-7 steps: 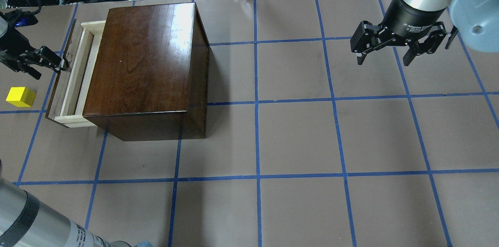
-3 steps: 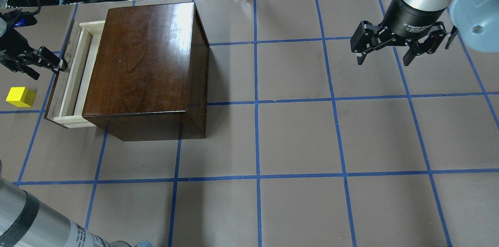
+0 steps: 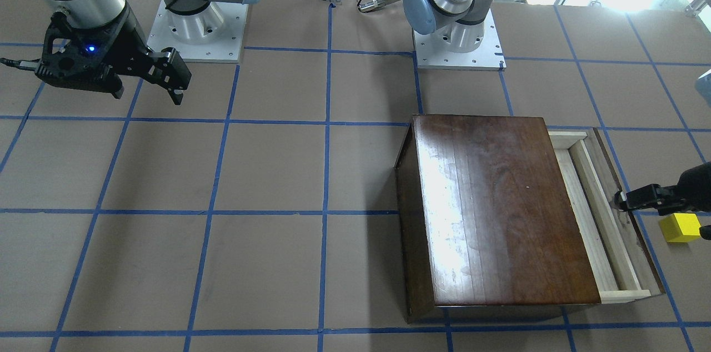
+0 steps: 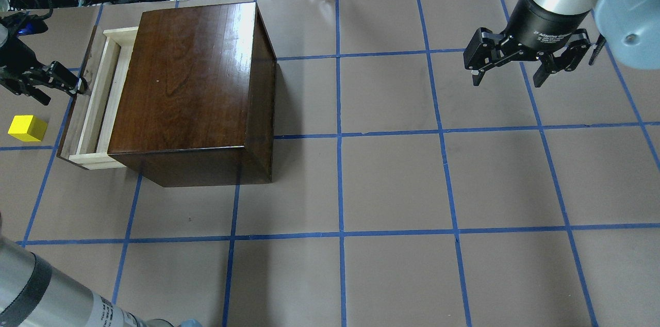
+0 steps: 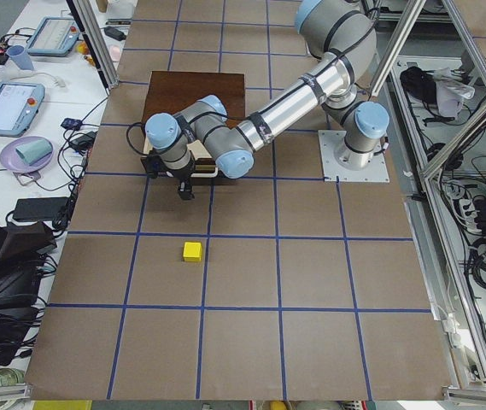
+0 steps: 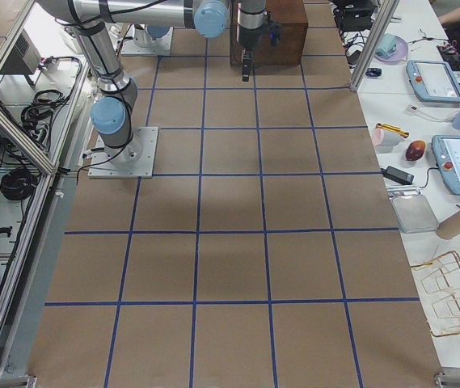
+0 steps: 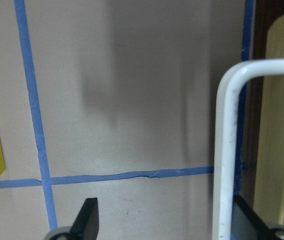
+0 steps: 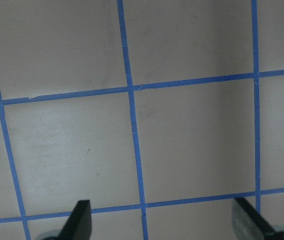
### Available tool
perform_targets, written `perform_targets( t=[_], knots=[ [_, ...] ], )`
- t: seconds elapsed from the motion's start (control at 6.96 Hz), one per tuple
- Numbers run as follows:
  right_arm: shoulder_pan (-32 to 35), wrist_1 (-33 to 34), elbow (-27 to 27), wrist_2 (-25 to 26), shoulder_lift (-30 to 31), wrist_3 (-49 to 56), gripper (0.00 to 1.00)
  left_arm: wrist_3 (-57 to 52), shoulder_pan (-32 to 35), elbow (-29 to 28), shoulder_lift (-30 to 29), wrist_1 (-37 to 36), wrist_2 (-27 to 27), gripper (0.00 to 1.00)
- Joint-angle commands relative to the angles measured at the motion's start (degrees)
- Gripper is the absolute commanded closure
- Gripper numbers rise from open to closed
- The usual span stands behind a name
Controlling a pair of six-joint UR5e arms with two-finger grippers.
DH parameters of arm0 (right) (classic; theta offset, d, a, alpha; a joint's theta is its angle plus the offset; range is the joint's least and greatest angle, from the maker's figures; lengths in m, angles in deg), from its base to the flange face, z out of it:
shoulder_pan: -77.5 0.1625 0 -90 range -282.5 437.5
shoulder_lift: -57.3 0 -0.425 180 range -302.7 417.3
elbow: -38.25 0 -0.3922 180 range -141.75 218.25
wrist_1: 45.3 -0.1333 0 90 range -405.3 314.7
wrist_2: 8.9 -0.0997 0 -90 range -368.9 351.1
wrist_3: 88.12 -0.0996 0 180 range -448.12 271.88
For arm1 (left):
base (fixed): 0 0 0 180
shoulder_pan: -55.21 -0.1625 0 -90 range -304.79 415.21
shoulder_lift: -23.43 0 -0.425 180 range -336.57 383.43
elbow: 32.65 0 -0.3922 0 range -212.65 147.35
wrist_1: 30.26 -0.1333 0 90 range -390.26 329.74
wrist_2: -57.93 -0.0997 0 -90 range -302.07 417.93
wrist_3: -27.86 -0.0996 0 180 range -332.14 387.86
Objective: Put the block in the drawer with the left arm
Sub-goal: 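Release the handle and move the left gripper over the yellow cube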
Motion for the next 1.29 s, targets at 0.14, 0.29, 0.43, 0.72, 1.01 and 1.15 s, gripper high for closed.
perform_targets(
  t=[0.14,0.29,0.43,0.72,1.01,1.15],
  knots=[
    [0.0,0.0,0.0,0.0,0.0,0.0,0.0,0.1,0.0,0.0,-0.1,-0.2,0.0,0.1],
    [0.0,0.0,0.0,0.0,0.0,0.0,0.0,0.1,-0.1,-0.4,-0.1,-0.2,0.0,0.1],
    [0.0,0.0,0.0,0.0,0.0,0.0,0.0,0.1,-0.1,-0.6,-0.1,-0.2,0.0,0.09],
    [0.0,0.0,0.0,0.0,0.0,0.0,0.0,0.4,-0.1,-0.6,-0.1,-0.1,0.0,0.08],
    [0.0,0.0,0.0,0.0,0.0,0.0,0.0,0.5,-0.2,-0.8,0.4,-0.1,-0.1,0.0],
    [0.0,0.0,0.0,0.0,0.0,0.0,0.0,0.4,-0.7,-2.0,0.4,0.2,-0.1,0.0]
  ],
)
